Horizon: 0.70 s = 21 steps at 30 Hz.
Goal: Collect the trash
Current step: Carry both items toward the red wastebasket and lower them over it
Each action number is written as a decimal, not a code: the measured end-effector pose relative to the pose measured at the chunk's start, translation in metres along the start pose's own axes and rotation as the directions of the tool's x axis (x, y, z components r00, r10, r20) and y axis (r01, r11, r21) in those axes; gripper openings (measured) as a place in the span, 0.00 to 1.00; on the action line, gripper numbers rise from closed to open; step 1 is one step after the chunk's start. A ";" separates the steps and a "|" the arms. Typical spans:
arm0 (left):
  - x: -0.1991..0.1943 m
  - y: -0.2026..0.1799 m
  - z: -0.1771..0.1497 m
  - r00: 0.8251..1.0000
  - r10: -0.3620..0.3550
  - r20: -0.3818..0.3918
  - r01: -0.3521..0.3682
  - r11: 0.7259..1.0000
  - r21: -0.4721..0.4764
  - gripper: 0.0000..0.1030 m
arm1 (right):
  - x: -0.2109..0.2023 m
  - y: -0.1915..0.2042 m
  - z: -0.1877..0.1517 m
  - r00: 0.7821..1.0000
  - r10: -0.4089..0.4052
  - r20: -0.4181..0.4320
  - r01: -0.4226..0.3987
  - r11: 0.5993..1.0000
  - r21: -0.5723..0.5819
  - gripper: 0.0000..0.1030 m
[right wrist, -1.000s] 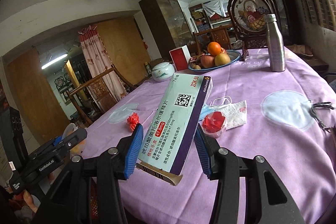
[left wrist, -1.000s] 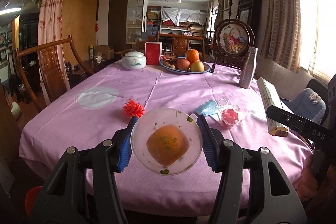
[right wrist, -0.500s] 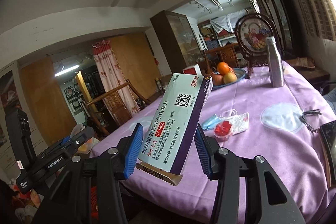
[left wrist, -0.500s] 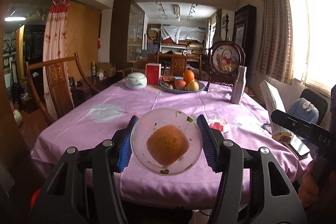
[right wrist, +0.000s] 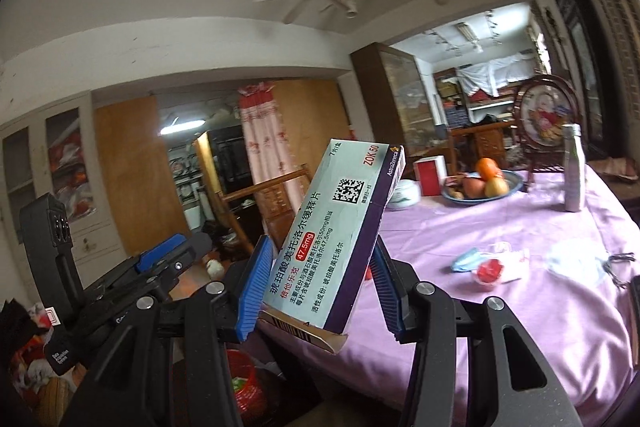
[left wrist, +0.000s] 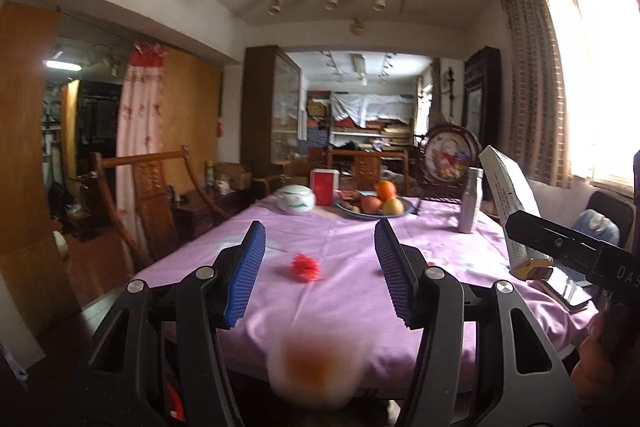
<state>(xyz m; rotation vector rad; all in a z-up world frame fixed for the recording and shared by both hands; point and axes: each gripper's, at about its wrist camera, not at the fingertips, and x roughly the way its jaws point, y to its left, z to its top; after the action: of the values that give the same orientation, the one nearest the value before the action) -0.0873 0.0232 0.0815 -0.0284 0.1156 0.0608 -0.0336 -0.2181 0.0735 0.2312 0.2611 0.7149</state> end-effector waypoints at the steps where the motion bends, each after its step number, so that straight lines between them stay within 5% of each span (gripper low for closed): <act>1: -0.003 0.006 -0.001 1.000 0.008 0.001 -0.008 1.000 -0.009 0.55 | 0.003 0.007 0.000 1.000 0.011 -0.007 -0.011 1.000 -0.008 0.48; 12: 0.005 0.099 -0.049 0.990 0.076 -0.117 -0.088 0.991 -0.097 0.55 | 0.068 0.054 -0.021 0.974 0.151 -0.167 -0.155 0.988 -0.007 0.48; 14: 0.010 0.143 -0.070 0.960 0.195 -0.198 -0.222 0.967 -0.122 0.53 | 0.075 0.057 -0.029 0.968 0.155 -0.198 -0.162 0.987 -0.019 0.48; 18: -0.003 0.231 -0.107 0.894 0.302 -0.332 -0.390 0.888 -0.242 0.53 | 0.106 0.055 -0.049 0.942 0.196 -0.273 -0.193 0.981 0.038 0.48; 21: 0.002 0.253 -0.128 0.866 0.322 -0.383 -0.436 0.861 -0.263 0.53 | 0.139 0.054 -0.073 0.911 0.217 -0.350 -0.204 0.976 0.073 0.48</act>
<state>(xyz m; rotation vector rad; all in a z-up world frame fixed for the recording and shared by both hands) -0.1153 0.2718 -0.0521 -0.3679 0.4455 0.4821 0.0113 -0.0767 -0.0005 0.1625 0.6032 0.9680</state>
